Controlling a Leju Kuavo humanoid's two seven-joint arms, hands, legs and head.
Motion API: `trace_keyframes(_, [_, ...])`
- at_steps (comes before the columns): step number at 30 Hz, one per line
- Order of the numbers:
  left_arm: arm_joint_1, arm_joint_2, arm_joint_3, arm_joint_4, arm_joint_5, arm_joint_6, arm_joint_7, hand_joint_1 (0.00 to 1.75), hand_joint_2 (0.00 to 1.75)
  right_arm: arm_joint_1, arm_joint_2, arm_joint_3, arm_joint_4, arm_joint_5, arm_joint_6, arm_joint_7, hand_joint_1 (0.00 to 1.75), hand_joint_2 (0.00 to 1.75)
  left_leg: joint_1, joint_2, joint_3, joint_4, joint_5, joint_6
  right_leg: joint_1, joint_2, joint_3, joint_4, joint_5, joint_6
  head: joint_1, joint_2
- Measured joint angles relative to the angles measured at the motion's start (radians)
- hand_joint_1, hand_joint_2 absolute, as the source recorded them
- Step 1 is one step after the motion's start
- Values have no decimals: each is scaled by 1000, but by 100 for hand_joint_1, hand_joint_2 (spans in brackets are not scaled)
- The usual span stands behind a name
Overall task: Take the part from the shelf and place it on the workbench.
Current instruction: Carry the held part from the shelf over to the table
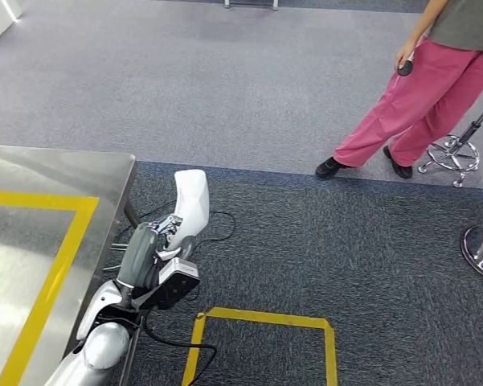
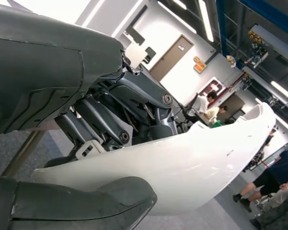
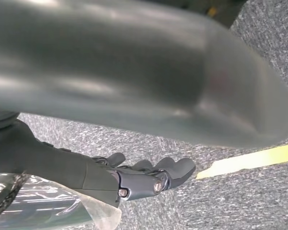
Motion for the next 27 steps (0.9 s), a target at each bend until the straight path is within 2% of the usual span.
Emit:
trace_keyframes(1, [2, 0, 0, 0, -1, 0, 0, 175, 175, 0, 0, 0, 0, 0, 0, 0, 0, 0, 0, 0, 1, 0, -2, -1, -1, 0, -22, 33, -1, 2, 0, 0])
trace_keyframes(2, [3, 0, 0, 0, -2, 0, 0, 175, 175, 1, -1, 0, 0, 1, 0, 1, 0, 0, 1, -2, 3, 1, -4, -4, -3, 0, -23, 24, 18, 4, 0, 0])
trace_keyframes(4, [4, -1, 0, 0, -3, 1, 0, 175, 175, 0, -1, 1, 0, 2, 0, 1, 0, 0, 4, -4, 10, 4, -12, -14, -10, -1, 30, -99, 93, 8, 0, 0])
trace_keyframes(5, [4, -1, 1, 0, -3, 2, 0, 175, 175, -1, -2, 1, 0, 2, 0, 1, 0, 0, 3, -6, 12, 8, -17, -22, -11, 1, 65, -166, 120, 9, 2, 0])
trace_keyframes(6, [3, -1, 1, 0, -4, 3, 0, 175, 175, -1, -2, 1, 0, 2, 1, 1, 0, 0, 2, -7, 13, 12, -21, -29, -12, 3, 90, -213, 134, 6, 2, 0])
trace_keyframes(7, [3, -1, 2, 0, -4, 4, 0, 175, 175, -1, -1, 1, 0, 2, 1, 1, 0, 0, 1, -8, 12, 15, -24, -34, -11, 5, 103, -235, 135, 2, 2, 0])
trace_keyframes(9, [4, -1, 2, 0, -5, 6, 0, 175, 175, 0, -1, 1, 0, 2, 1, 2, 0, 0, 2, -9, 11, 19, -26, -41, -7, 8, 105, -235, 130, -13, 0, 0])
trace_keyframes(11, [5, -1, 2, 0, -5, 7, 0, 175, 175, 0, -1, 1, 0, 2, 2, 4, 0, 0, 6, -7, 6, 38, -43, -48, -6, 8, 109, -235, 127, -27, -1, 0])
trace_keyframes(13, [4, -1, 2, -1, -6, 8, 0, 175, 175, 0, -1, 1, 0, 2, 3, 4, 0, 0, 7, -5, -37, 131, -92, -54, -5, 6, 116, -236, 123, -40, -2, 0])
trace_keyframes(15, [6, 0, 2, -1, -6, 8, 0, 175, 175, 0, -1, 1, 0, 2, 3, 4, 0, 0, 7, -4, -109, 270, -143, -55, -1, 4, 121, -236, 117, -49, -3, 0])
trace_keyframes(16, [8, 0, 2, -1, -6, 8, 0, 175, 175, 1, -1, 1, 0, 2, 3, 4, 0, 0, 7, -4, -136, 312, -147, -53, 2, 4, 124, -236, 114, -51, -2, 0])
trace_keyframes(17, [9, 1, 2, -1, -6, 9, 0, 175, 175, 1, -1, 1, 0, 2, 3, 5, 0, 0, 6, -4, -146, 318, -131, -49, 5, 4, 128, -236, 111, -53, -2, 0])
trace_keyframes(18, [9, 1, 2, -1, -7, 9, 0, 175, 175, 1, -1, 1, 0, 2, 3, 5, 0, 0, 4, -4, -137, 286, -98, -43, 7, 5, 134, -236, 107, -54, -2, 0])
trace_keyframes(20, [8, 2, 2, -1, -8, 9, 0, 175, 175, 0, -1, 1, 0, 2, 4, 6, 0, 0, -4, -3, -85, 160, -17, -25, 11, 7, 143, -236, 98, -52, -2, 0])
trace_keyframes(21, [7, 2, 2, -2, -10, 10, 0, 175, 175, 0, 0, 1, 0, 2, 4, 6, 0, 0, -9, -2, -60, 104, 4, -17, 13, 7, 147, -236, 94, -49, -2, 0])
trace_keyframes(22, [6, 1, 2, -2, -11, 10, 0, 175, 175, -1, 0, 1, 0, 2, 4, 6, 0, 0, -13, -1, -44, 68, 10, -11, 13, 7, 147, -235, 91, -46, -2, 0])
trace_keyframes(25, [6, 1, 2, -3, -12, 11, 0, 175, 175, -1, 0, 2, 0, 2, 4, 7, 0, 0, -12, -2, -32, 36, -1, -7, 14, 2, 146, -237, 86, -31, -2, 0])
trace_keyframes(27, [5, 0, 3, -4, -12, 11, 0, 175, 175, -2, 0, 2, 0, 2, 4, 6, 0, 0, -6, -2, -19, 22, -1, -3, 14, 2, 130, -203, 64, -22, -1, 0])
